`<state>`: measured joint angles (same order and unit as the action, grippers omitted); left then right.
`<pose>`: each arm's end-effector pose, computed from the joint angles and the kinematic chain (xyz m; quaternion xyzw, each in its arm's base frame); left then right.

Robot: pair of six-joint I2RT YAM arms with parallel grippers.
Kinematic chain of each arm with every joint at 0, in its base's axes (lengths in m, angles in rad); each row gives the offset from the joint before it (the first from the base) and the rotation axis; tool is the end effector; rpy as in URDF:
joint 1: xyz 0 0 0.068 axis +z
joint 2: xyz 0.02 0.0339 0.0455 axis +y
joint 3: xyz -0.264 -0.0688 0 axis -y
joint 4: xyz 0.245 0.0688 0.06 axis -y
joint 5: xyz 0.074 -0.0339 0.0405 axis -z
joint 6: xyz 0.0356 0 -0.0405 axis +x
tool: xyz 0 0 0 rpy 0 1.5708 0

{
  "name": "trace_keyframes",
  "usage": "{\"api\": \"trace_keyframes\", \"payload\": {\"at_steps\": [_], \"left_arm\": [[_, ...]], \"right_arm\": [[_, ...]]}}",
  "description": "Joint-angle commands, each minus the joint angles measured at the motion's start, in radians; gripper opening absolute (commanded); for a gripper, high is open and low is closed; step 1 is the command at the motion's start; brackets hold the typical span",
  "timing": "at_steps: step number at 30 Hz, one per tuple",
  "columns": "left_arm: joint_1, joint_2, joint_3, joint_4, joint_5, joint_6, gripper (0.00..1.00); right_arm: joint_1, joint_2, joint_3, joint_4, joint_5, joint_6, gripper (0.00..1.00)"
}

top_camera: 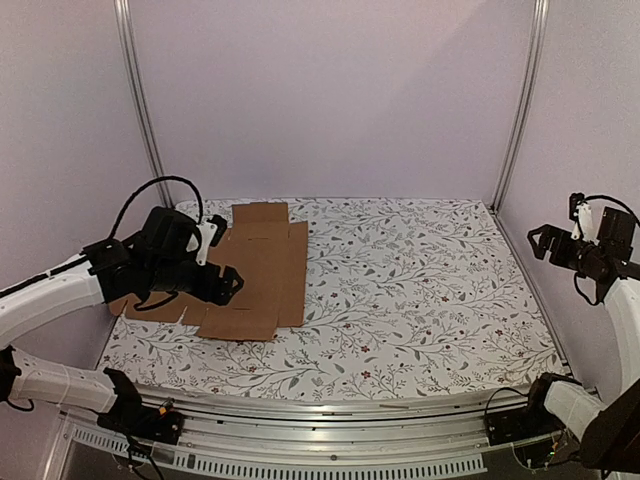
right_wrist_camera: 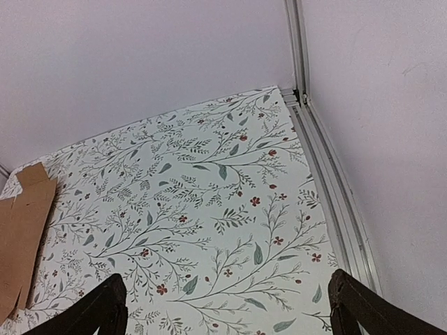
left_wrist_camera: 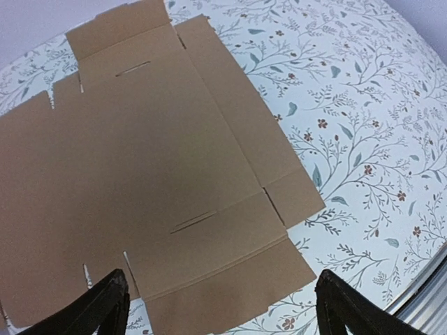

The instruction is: Fold the paper box

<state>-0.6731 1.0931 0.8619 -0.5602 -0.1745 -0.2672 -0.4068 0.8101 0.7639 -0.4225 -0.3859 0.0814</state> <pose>0.1817 -0.1370 0.2726 0.1533 0.9093 -0.0996 0.3739 0.1715 -0.0593 0.3050 0.1047 0.8356 0.0780 0.5335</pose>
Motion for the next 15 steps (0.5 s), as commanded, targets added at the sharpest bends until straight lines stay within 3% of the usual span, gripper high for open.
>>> {"api": "trace_keyframes", "payload": {"at_steps": [1,7,12,15], "left_arm": [[-0.122,-0.058,-0.024,0.025,0.107,0.044,0.92],[-0.359,-0.047,0.033,-0.044,0.037,-0.008,0.89],[-0.420,0.081,0.112,-0.206,-0.214,-0.288,0.88],[-0.422,0.140,0.071,-0.198,-0.253,-0.379,0.89]], "right_arm": [[0.020,0.034,-0.015,-0.003,-0.339,-0.055,0.99],[0.387,0.061,0.026,-0.067,-0.082,-0.238,0.99],[0.617,0.243,0.139,-0.215,-0.119,-0.341,0.97],[0.714,0.404,0.173,-0.225,-0.119,-0.357,0.93]]}}
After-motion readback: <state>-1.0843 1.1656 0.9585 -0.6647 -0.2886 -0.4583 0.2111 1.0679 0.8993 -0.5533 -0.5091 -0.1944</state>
